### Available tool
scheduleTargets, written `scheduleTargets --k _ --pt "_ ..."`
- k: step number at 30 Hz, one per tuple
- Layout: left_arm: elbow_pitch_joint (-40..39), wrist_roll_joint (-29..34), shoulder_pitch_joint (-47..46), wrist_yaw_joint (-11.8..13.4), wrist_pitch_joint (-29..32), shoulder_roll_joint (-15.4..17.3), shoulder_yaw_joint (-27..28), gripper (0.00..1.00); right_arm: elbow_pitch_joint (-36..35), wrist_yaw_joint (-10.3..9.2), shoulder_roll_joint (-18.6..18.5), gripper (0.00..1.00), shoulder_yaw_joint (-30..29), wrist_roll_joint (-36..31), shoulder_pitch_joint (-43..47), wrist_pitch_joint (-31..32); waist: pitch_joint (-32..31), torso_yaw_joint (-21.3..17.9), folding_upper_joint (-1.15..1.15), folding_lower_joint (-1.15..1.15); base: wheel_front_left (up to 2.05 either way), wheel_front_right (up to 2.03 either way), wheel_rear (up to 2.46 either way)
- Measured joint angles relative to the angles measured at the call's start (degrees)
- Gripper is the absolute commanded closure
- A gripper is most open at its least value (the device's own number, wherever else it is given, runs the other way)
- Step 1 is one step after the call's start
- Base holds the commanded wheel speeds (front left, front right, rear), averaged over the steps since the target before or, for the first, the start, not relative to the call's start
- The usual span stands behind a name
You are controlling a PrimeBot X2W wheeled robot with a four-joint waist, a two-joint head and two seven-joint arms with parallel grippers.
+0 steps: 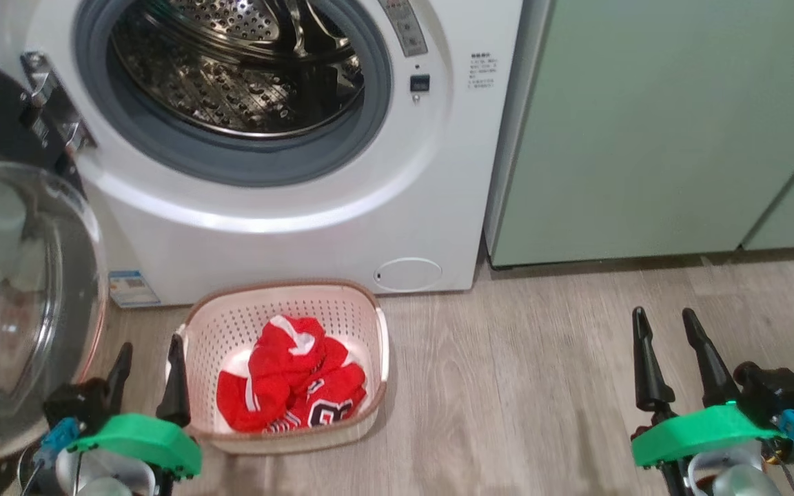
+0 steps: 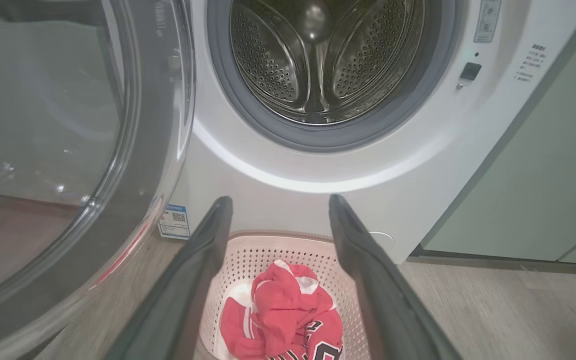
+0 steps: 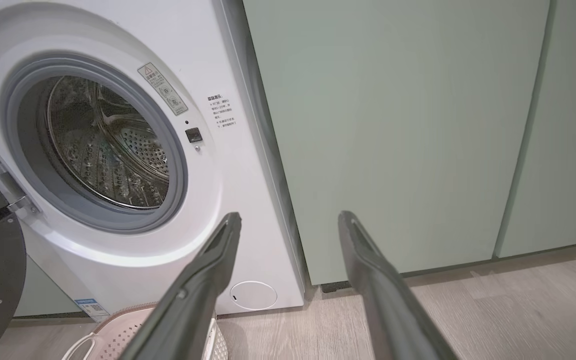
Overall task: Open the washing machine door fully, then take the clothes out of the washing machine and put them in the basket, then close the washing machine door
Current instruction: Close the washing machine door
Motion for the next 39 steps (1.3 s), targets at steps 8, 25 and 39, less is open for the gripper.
scheduleTargets --k 8,25,39 --pt "-0.2 -0.3 0.1 0.0 0.0 0.0 -0.1 0.00 0.0 0.00 0.0 0.00 0.0 0.1 0.2 0.0 -0.1 0.2 0.00 0.00 -1.39 1.39 0.00" --pt "0.1 -0.7 0.2 0.0 0.0 -0.3 -1.5 0.00 0.0 0.00 0.0 0.00 -0.4 0.1 0.3 0.0 -0.3 1.7 0.00 0.00 -0.11 0.11 0.00" --pt "0.3 -0.6 0.2 0.0 0.0 -1.1 -1.7 0.00 0.0 0.00 0.1 0.00 0.4 0.6 1.6 0.0 -0.8 12.1 0.00 0.00 0.00 0.00 0.00"
